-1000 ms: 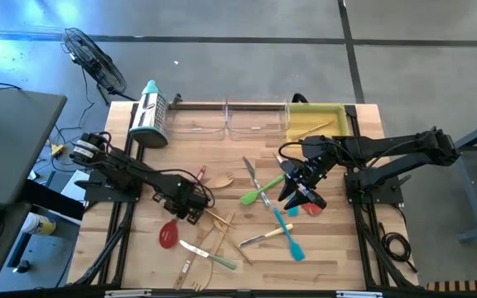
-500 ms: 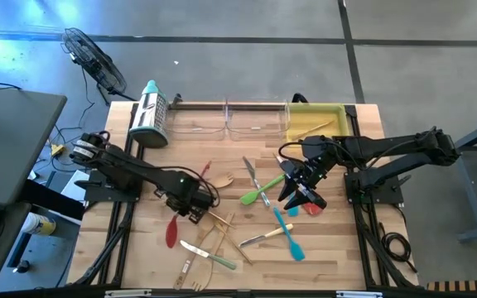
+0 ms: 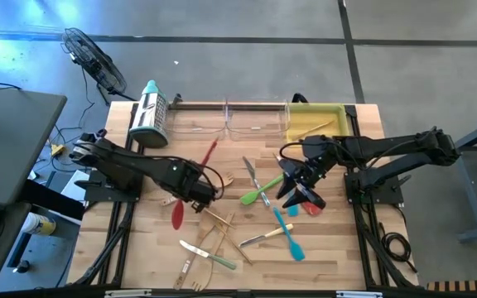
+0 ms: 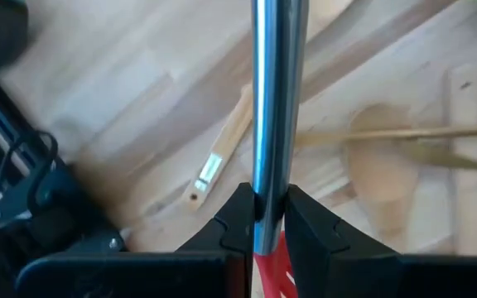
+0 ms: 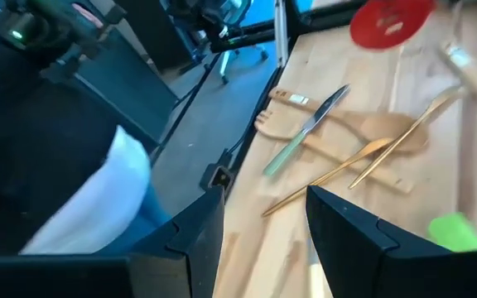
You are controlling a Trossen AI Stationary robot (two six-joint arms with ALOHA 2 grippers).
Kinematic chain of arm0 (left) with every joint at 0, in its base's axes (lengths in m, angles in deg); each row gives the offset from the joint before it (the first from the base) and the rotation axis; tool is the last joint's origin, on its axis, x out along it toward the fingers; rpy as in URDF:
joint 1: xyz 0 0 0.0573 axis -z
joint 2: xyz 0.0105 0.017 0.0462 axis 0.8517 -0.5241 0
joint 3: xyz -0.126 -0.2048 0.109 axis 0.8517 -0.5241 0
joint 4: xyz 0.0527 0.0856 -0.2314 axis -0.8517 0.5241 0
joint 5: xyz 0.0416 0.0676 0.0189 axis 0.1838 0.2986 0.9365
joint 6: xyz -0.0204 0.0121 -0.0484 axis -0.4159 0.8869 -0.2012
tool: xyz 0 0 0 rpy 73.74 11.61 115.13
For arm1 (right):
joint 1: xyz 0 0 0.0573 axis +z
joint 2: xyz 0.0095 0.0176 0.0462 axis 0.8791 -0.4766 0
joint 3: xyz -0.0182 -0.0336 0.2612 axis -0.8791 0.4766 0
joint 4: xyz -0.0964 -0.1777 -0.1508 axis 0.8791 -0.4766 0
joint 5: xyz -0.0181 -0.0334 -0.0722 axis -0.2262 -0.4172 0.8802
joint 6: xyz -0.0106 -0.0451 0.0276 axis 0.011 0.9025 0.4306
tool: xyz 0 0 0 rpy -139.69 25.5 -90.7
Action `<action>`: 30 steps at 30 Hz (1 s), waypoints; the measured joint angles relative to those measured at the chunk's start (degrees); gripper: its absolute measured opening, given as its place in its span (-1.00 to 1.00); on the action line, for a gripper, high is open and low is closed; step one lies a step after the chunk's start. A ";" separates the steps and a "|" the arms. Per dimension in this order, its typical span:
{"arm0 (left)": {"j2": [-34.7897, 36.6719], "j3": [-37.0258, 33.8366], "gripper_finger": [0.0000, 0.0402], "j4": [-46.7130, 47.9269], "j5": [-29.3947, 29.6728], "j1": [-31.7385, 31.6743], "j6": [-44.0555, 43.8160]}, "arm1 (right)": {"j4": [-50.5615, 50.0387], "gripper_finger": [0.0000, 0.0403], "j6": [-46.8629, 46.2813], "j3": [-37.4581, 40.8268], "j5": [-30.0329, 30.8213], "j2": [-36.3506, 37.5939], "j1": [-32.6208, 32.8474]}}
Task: Pick & Place Kitchen Items
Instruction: Put the red serving spoon into the right transparent bin
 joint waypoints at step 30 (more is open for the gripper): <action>0.00 22.57 -0.81 -33.73 21.10 -0.79 39.91 | 33.40 -0.19 -0.38 0.02 19.15 3.06 -6.78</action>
